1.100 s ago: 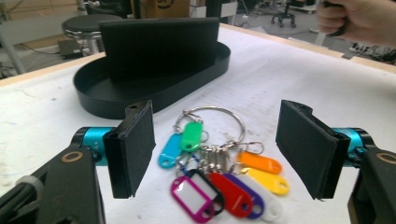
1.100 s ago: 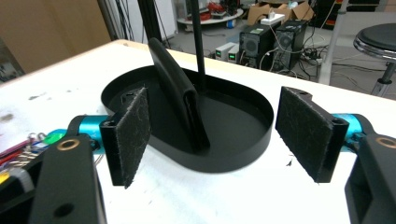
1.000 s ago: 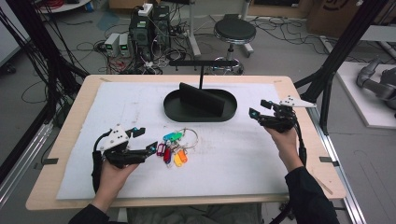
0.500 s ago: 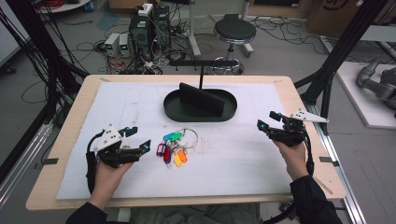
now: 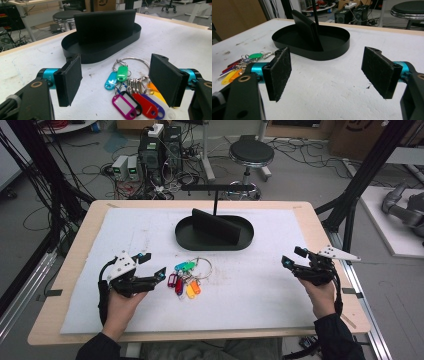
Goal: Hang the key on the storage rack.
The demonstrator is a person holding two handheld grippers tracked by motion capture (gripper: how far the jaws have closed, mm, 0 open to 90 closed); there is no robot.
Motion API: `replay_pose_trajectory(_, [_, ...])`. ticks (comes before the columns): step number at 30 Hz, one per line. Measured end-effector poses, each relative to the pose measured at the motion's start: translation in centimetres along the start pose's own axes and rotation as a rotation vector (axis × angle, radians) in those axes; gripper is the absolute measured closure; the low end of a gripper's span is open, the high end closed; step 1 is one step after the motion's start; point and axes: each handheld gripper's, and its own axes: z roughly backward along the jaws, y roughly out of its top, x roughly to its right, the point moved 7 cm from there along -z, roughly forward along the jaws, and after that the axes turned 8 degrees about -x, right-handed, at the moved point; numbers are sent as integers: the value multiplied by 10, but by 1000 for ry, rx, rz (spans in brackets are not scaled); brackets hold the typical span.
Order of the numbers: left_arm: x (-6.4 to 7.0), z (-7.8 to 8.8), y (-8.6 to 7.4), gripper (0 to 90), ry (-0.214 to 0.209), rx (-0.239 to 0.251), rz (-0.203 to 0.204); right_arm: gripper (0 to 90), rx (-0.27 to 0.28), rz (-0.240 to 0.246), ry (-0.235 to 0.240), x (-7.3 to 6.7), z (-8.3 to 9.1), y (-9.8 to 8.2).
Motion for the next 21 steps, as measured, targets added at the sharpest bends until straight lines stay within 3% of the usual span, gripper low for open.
replay_pose_trajectory(8, [-3,-4,6,243,5,11,18,254,-23,0,-33,11,7,-8])
replay_pose_trajectory(12, [-5,-8,7,238,-12,6,31,256,-32,6,-52,16,7,-9])
replay_pose_trajectory(21, [-7,-18,9,238,-16,-10,31,284,-43,33,-58,14,5,-10])
